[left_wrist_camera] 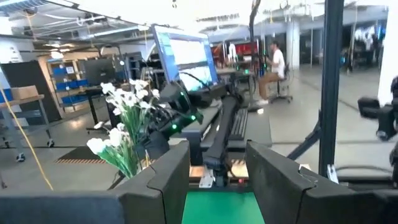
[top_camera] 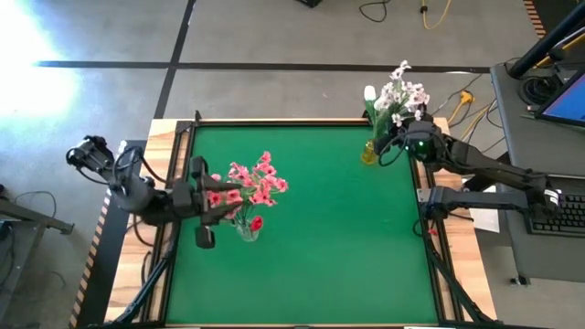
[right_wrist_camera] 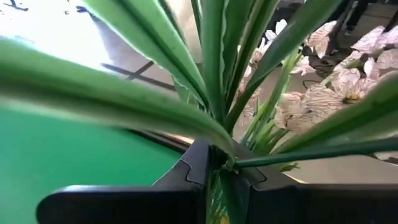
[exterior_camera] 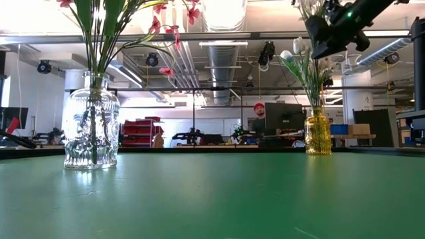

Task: Sort flowers into vase by color
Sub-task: Put the white flower into the transparent vase

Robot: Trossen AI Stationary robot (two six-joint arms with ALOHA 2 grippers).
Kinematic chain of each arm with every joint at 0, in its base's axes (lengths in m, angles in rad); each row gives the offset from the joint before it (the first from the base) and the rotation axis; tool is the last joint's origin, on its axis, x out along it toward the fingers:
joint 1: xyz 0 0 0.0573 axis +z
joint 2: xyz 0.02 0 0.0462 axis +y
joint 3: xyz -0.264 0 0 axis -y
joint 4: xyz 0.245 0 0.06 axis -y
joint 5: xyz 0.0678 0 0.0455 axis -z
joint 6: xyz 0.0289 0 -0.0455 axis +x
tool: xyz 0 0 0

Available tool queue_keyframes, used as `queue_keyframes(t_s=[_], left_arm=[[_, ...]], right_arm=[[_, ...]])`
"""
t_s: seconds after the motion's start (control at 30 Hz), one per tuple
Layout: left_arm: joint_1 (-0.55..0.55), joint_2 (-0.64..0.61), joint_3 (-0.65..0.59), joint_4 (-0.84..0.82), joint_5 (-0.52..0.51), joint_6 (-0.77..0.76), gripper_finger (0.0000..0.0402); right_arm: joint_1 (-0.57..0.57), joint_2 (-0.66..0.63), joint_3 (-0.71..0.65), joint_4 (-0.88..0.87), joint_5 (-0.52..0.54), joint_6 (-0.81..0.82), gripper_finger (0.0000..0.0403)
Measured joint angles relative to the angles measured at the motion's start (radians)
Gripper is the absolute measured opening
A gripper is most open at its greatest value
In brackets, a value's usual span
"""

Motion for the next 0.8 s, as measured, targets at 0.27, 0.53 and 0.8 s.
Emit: queue_keyframes(t_s=[0.27, 0.53, 0.8], left_arm=[[0.0, -0.089, -0.076, 0.048, 0.0, 0.001, 0.0146], [0.0, -0.092, -0.077, 0.044, 0.0, 0.03, 0.0146], [0.0, -0.091, -0.077, 0.043, 0.0, 0.049, 0.0146]], right_arm=[[-0.017, -0.006, -0.049, 0.098, 0.005, -0.006, 0.0018], [-0.017, -0.006, -0.111, 0.137, 0.053, -0.001, 0.0018], [-0.017, -0.006, -0.159, 0.169, 0.054, 0.029, 0.0018]])
